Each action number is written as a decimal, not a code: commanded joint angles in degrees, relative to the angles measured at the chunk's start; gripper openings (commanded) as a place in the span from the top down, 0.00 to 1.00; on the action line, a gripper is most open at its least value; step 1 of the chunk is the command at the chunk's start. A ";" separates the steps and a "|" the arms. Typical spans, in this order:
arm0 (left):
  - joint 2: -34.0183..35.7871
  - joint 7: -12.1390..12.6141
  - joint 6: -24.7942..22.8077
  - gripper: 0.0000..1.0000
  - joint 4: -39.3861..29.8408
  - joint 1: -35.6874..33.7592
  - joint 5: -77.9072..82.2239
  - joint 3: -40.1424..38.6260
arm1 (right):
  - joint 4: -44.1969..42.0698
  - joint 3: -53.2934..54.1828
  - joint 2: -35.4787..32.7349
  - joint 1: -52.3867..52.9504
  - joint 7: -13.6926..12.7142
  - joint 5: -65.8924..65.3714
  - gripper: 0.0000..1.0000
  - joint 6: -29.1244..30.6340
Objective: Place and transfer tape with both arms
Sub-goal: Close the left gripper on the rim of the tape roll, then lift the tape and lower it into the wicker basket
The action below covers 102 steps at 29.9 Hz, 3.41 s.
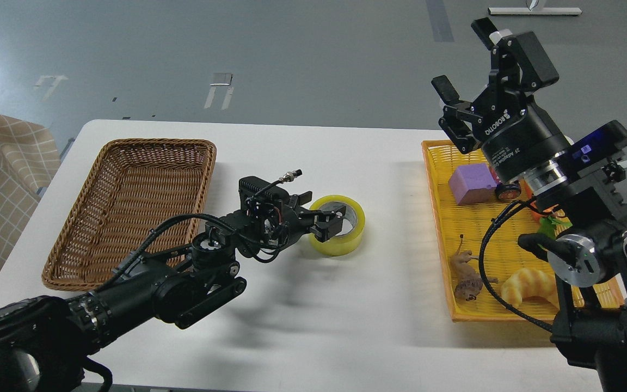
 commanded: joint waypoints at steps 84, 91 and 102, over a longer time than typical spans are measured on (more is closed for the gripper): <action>21.08 -7.45 -2.29 1.00 2.45 -16.10 -7.91 3.33 | -5.49 0.07 0.00 4.73 0.09 -0.19 0.00 0.53; 26.89 -9.93 -1.76 1.00 2.45 -13.99 -8.00 4.82 | -5.49 0.15 0.00 4.64 0.09 -0.19 0.00 0.35; 36.82 -14.23 1.75 1.00 2.53 -10.48 -9.76 5.08 | -5.49 0.15 0.00 4.37 0.09 -0.19 0.00 -0.96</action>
